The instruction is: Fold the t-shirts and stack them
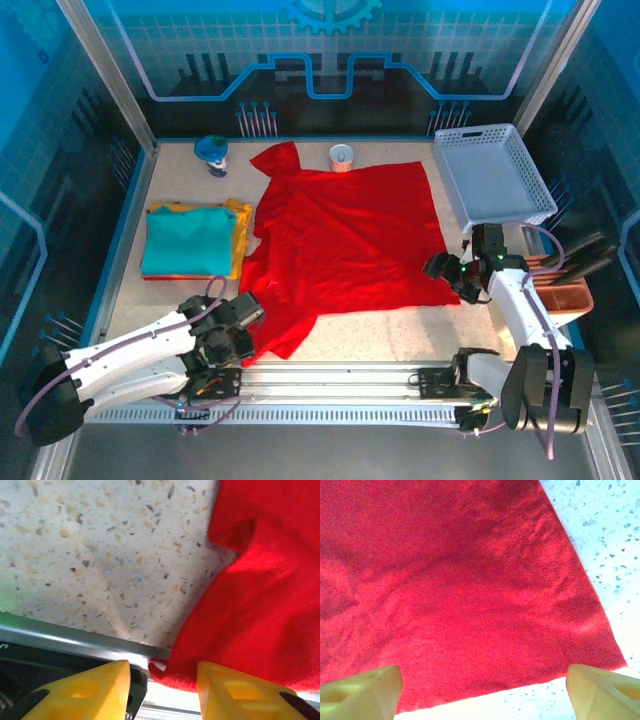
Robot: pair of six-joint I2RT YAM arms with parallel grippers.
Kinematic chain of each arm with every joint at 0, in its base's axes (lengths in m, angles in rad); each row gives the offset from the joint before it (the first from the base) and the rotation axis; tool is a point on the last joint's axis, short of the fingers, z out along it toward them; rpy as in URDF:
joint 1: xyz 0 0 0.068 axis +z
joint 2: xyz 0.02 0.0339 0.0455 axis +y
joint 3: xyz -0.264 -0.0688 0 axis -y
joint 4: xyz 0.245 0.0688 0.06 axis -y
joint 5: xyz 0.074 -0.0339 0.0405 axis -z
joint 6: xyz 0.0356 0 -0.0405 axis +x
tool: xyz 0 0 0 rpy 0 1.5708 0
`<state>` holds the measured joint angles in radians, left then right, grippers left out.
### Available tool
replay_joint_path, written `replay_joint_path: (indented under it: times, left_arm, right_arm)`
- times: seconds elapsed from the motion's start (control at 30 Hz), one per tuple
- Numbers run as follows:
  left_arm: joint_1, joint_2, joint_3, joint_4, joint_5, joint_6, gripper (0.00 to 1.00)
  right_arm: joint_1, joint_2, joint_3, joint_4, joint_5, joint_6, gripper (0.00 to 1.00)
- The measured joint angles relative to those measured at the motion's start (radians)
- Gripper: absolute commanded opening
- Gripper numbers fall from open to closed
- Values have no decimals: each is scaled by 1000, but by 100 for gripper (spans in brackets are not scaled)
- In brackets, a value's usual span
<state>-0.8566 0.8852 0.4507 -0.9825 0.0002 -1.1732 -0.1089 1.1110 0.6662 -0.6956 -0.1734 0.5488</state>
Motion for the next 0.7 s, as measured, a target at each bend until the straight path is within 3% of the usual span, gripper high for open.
replay_joint_path:
  times: [0.23, 0.53, 0.7]
  left_arm:
    - [-26, 4, -51, 100, 7, -14, 28]
    - [-26, 5, -55, 144, 7, -26, 0]
    - [-26, 5, -55, 148, 7, -24, 0]
  right_arm:
    - [-26, 1, -16, 8, 25, 6, 79]
    - [-97, 92, -62, 36, 60, 51, 63]
    - [-115, 152, -71, 45, 57, 65, 61]
